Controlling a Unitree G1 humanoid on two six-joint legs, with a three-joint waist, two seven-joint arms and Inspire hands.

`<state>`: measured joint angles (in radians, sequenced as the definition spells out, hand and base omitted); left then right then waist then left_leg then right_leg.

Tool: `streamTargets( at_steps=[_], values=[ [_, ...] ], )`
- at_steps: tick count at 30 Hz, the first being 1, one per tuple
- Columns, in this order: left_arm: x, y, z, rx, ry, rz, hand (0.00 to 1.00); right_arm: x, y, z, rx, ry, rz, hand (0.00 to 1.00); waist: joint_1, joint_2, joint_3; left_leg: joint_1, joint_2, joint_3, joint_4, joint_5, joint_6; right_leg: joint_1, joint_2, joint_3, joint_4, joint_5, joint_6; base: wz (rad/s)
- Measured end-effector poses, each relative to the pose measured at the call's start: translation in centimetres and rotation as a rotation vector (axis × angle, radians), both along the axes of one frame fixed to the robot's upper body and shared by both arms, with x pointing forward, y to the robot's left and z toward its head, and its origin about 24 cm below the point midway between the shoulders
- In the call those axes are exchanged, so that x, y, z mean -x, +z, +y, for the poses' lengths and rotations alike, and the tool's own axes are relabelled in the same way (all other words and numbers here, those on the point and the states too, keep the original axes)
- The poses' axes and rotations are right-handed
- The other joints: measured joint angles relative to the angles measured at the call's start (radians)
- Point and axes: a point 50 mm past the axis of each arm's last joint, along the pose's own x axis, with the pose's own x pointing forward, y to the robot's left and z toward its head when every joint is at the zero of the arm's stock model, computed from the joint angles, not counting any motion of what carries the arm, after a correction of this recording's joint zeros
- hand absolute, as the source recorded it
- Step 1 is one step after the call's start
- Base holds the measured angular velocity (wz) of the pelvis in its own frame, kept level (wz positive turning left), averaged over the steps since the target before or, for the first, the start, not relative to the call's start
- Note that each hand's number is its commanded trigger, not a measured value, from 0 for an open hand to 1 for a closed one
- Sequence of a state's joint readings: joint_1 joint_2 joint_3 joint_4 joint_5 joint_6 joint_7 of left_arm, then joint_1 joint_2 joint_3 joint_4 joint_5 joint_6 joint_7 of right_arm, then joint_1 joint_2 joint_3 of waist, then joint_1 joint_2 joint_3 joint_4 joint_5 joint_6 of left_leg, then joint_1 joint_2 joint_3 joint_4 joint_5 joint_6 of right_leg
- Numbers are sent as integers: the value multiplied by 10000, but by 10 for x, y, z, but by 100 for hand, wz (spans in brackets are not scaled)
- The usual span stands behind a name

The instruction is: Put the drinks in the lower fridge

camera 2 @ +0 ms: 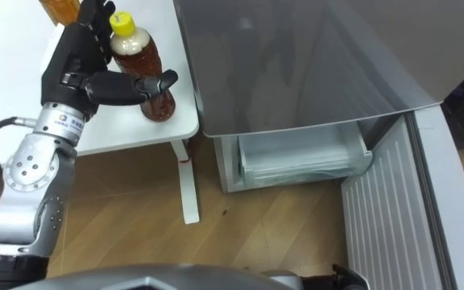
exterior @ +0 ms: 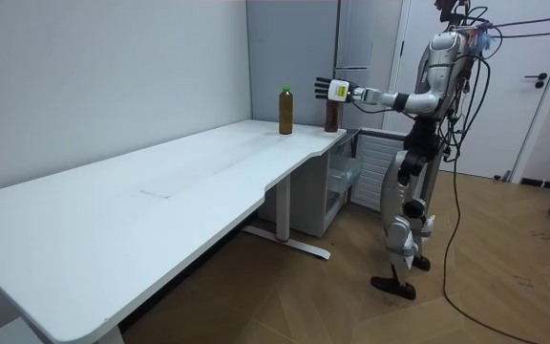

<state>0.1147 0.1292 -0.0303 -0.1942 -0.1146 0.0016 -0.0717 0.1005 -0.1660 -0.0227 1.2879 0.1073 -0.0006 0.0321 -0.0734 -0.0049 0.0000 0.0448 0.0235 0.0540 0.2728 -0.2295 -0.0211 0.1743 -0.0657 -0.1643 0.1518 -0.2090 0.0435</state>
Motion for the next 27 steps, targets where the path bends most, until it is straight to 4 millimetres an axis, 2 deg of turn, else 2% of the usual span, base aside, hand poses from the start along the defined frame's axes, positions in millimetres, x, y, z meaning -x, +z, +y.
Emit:
streamTargets(
  at_steps=[9, 17, 27],
  values=[
    [0, 2, 7, -40, 326, -101, 0, 1, 2, -7, 201, 17, -8, 0, -35, 137, 37, -17, 2, -3, -3, -2, 1, 4, 0, 3, -1, -1, 0, 0],
    [0, -1, 8, -26, 316, 6, 0, 0, 2, -6, 259, 136, -19, 0, -21, 109, 56, -4, -3, 12, -46, -1, 2, -5, -9, 3, -24, -8, 0, 0],
    [1, -32, 13, 272, 532, 1400, 0, -5, 1, -1, 213, 115, -136, 0, -55, 19, 71, 24, -7, 27, -17, 0, 1, 6, -19, -4, -16, -16, -8, 0]
  ],
)
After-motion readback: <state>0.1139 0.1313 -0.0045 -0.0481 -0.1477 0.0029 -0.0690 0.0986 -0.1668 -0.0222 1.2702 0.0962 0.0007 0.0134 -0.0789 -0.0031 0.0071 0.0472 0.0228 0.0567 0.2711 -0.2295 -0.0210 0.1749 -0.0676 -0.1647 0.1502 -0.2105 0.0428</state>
